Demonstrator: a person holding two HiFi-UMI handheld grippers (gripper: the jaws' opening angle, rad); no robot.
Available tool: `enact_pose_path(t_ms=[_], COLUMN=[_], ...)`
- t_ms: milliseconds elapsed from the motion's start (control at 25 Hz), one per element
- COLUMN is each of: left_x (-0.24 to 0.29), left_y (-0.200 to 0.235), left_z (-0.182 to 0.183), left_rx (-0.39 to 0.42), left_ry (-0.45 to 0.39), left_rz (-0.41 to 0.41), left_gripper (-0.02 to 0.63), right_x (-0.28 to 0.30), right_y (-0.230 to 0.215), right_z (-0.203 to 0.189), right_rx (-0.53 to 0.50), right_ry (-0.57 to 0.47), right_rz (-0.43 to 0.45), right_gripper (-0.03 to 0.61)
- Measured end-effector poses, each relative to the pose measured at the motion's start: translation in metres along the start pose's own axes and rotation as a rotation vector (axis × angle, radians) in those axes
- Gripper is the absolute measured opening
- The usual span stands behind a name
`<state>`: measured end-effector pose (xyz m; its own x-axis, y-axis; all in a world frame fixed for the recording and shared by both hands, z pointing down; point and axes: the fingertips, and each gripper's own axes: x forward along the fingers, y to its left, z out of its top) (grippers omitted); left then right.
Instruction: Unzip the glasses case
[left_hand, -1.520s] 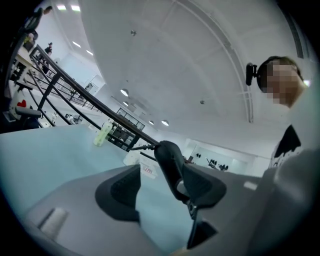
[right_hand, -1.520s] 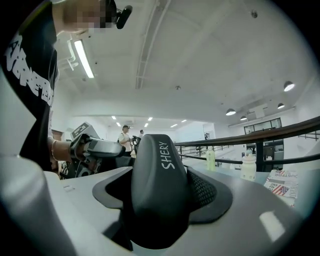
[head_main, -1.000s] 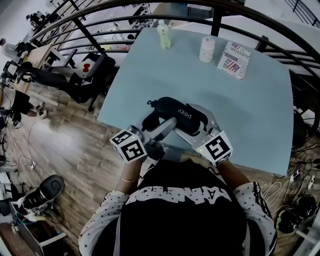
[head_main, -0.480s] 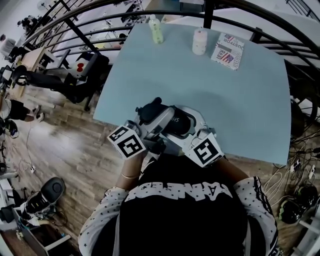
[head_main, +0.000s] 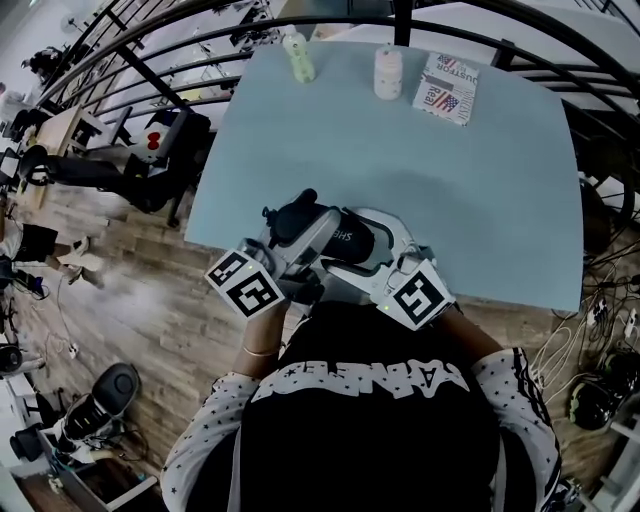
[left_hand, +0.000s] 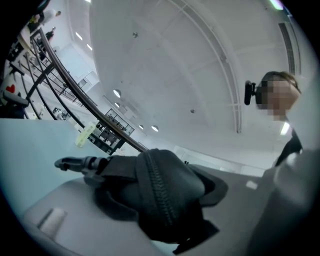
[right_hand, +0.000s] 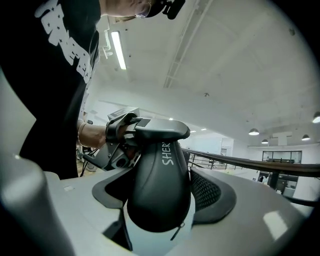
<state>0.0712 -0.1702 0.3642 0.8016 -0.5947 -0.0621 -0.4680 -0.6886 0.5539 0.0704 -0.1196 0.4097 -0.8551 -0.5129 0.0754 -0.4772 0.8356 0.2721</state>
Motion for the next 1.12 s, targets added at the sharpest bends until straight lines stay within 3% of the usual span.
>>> enact_pose_path(t_ms=[160, 320, 400, 800, 1120], left_x=[-0.010, -0.020, -0.021, -0.027, -0.029], left_y=[-0.004, -0.010, -0.012, -0.011, -0.011], left_z=[0.019, 0.027, 0.024, 0.012, 0.007], left_rx=[0.085, 0.176, 0.197, 0.210, 0.222], left_ry=[-0.010, 0.014, 0.036, 0.084, 0.106], left_rz=[-0.010, -0.042, -0.052, -0.046, -0.024], left_gripper=[0.000, 0.000, 0.000, 0.000, 0.000], right_x=[-0.017, -0.027, -0.025, -0.015, -0.015], right_y=[0.003, -0.002, -0.003, 0.006, 0.009], right_z=[-0.017, -0.044, -0.051, -0.053, -0.055], right_rx=[-0.031, -0.038, -0.020, -0.041, -0.226], right_ry=[0.073, 0.165, 0.177, 0.165, 0.229], right_rz=[0.006, -0.027, -0.030, 0.024, 0.058], right_gripper=[0.328, 0.215, 0.193, 0.014, 0.008])
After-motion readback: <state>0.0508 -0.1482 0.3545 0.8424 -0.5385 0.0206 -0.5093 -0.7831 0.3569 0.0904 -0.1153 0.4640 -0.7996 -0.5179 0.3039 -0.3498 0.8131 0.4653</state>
